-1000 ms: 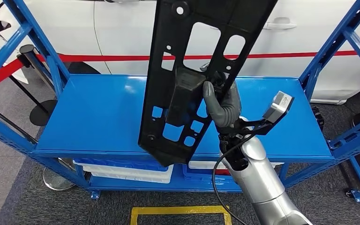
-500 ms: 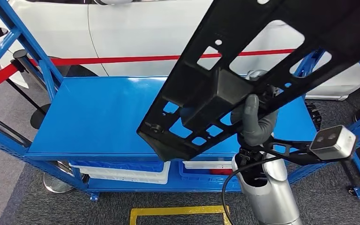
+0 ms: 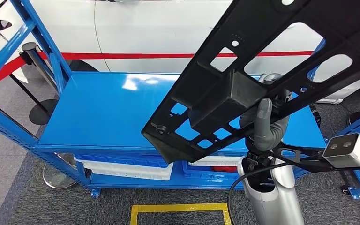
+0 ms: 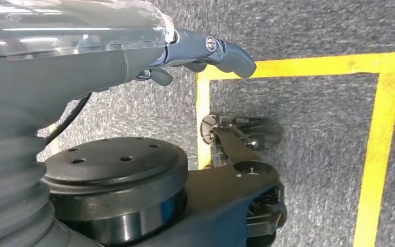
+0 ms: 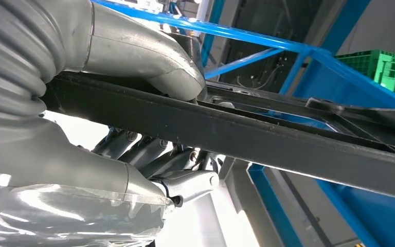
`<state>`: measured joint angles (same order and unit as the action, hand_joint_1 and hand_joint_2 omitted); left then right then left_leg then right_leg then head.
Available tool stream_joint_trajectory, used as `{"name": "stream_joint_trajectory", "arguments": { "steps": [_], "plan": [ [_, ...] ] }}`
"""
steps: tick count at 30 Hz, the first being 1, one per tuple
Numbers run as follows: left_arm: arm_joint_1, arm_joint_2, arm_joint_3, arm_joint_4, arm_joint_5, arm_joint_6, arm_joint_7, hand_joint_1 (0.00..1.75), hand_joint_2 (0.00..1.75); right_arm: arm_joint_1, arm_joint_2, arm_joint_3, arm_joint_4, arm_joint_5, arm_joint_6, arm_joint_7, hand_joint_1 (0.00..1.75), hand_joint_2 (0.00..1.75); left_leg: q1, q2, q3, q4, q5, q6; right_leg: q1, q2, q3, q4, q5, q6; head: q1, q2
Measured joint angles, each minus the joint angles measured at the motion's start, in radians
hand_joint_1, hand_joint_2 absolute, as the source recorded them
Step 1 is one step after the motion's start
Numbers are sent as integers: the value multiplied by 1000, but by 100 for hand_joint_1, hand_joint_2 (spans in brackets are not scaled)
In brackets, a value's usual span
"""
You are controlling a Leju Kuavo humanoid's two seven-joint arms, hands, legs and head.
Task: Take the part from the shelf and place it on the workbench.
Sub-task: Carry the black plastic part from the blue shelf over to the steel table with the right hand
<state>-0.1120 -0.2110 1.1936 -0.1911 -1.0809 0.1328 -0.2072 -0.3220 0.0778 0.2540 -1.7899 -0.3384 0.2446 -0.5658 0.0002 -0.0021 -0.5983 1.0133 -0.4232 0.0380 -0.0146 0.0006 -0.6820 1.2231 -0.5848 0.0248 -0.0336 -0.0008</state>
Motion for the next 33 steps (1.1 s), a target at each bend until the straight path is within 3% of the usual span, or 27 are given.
{"name": "stream_joint_trajectory", "arguments": {
  "steps": [1, 2, 3, 6, 7, 8, 11, 12, 13, 15, 16, 17, 18, 19, 21, 23, 24, 26, 27, 28, 31, 32, 33],
  "plan": [
    [0, 0, 0, 0, 0, 0, 0, 0, 175, 6, 0, -1, 3, -1, 5, 3, 175, 175, -2, 0, -9, 2, 6, 1, 0, 0, -13, 51, -26, 1, 0, 0],
    [0, 0, 0, 0, 1, 0, 0, 0, 175, 13, 0, -2, 8, -1, 12, 4, 175, 175, -3, 0, -19, 3, 12, 1, 0, 0, -13, 75, -33, 1, 0, 0],
    [0, 0, 0, 0, 1, 0, -1, 0, 175, 20, 0, -3, 15, -3, 19, 4, 175, 175, -4, 0, -29, 5, 18, 0, 0, 0, 5, 64, -22, 1, 0, 0],
    [0, 0, 0, 0, 2, 0, -3, 0, 175, 31, 0, -3, 34, -9, 36, 2, 175, 175, -6, -2, -54, 13, 36, -9, 2, 0, 131, -116, 40, -8, -1, 0],
    [0, 0, 0, 0, 2, 0, -4, 0, 175, 34, 0, -3, 38, -11, 40, 1, 175, 175, -7, -3, -58, 15, 41, -14, 5, 1, 159, -162, 51, -12, -1, 0],
    [0, 0, 0, 0, 2, 0, -5, 0, 175, 35, 0, -3, 42, -12, 42, 1, 175, 175, -8, -3, -61, 16, 47, -19, 8, 2, 171, -187, 53, -16, 0, 0],
    [1, 1, 0, 0, 2, 0, -6, 0, 175, 39, 0, -3, 53, -13, 45, 1, 175, 175, -6, -4, -69, 15, 58, -37, 9, 1, 158, -196, 73, -33, 2, 0],
    [2, 1, 0, 0, 2, 0, -6, 0, 175, 40, 0, -3, 56, -13, 45, 1, 175, 175, -6, -4, -78, 28, 40, -42, 7, -1, 149, -198, 83, -41, 2, 0],
    [3, 2, 0, 0, 2, 0, -6, 0, 175, 40, 1, -3, 60, -14, 45, 2, 175, 175, -4, -4, -91, 59, 2, -47, 4, -4, 139, -200, 94, -47, 1, 0],
    [3, 2, 0, 0, 2, 0, -6, 0, 175, 43, 2, -3, 64, -17, 46, 4, 175, 175, 0, -4, -123, 172, -99, -54, 5, -6, 113, -199, 115, -55, 0, 0],
    [3, 2, 0, 0, 1, 0, -6, 0, 175, 46, 2, -3, 67, -18, 46, 5, 175, 175, 2, -4, -133, 233, -135, -57, 5, -6, 100, -199, 125, -56, 0, 0],
    [2, 2, 0, 0, 1, 0, -6, 0, 175, 51, 3, -4, 70, -18, 46, 6, 175, 175, 3, -3, -133, 276, -147, -58, 6, -7, 86, -198, 135, -55, 0, 0],
    [2, 2, 0, 0, 0, 0, -6, 0, 175, 56, 3, -4, 74, -18, 46, 6, 175, 175, 4, -4, -118, 288, -138, -59, 7, -7, 72, -197, 144, -54, 0, 0],
    [2, 2, 0, 0, -1, -1, -6, 0, 175, 62, 3, -5, 77, -18, 46, 6, 175, 175, 4, -4, -86, 266, -113, -57, 7, -7, 59, -195, 153, -52, 0, 0],
    [0, 2, 0, 0, -3, -2, -8, 0, 175, 73, 3, -7, 80, -20, 46, 7, 175, 175, 2, -4, 18, 139, -76, -50, 8, -7, 37, -191, 170, -47, 0, 0],
    [-4, 3, 0, 0, -7, -3, -10, 0, 175, 80, 3, -9, 81, -21, 46, 10, 175, 175, -4, -4, 99, 17, -85, -40, 8, -8, 28, -191, 185, -37, 0, 0],
    [-5, 4, 0, 0, -8, -4, -10, 0, 175, 83, 3, -9, 81, -21, 46, 14, 175, 175, -7, -5, 112, -10, -94, -35, 6, -9, 27, -192, 193, -31, 0, 0],
    [-5, 4, -1, 0, -10, -6, -10, 0, 175, 90, 5, -11, 81, -21, 47, 22, 175, 175, -8, -2, 108, -24, -80, -23, 3, -10, 27, -197, 205, -18, -1, 0],
    [-5, 4, -1, 0, -11, -8, -10, 0, 175, 93, 5, -14, 82, -21, 47, 25, 175, 175, -6, 0, 105, -30, -69, -16, 3, -9, 23, -191, 195, -12, -2, 0],
    [-6, 4, -1, 0, -12, -9, -9, 0, 175, 97, 5, -17, 83, -21, 48, 27, 175, 175, -4, 3, 98, -36, -55, -9, 2, -7, 14, -169, 166, -7, -1, 0],
    [-6, 5, -1, 0, -17, -12, -6, 0, 175, 109, 5, -28, 89, -19, 46, 35, 175, 175, -4, 6, 60, -36, -20, 1, 0, -3, -31, -4, 27, 2, 1, 0],
    [-6, 5, -1, 0, -18, -12, -5, 0, 175, 114, 5, -31, 92, -17, 46, 37, 175, 175, -5, 7, 44, -33, -10, 1, -1, -3, -39, 48, 8, 5, 1, 0],
    [-6, 6, -1, 0, -18, -13, -4, 0, 175, 120, 5, -33, 96, -15, 46, 39, 175, 175, -5, 7, 27, -28, -1, -1, -3, -3, -33, 74, 14, 7, 1, 0]
  ]
}}
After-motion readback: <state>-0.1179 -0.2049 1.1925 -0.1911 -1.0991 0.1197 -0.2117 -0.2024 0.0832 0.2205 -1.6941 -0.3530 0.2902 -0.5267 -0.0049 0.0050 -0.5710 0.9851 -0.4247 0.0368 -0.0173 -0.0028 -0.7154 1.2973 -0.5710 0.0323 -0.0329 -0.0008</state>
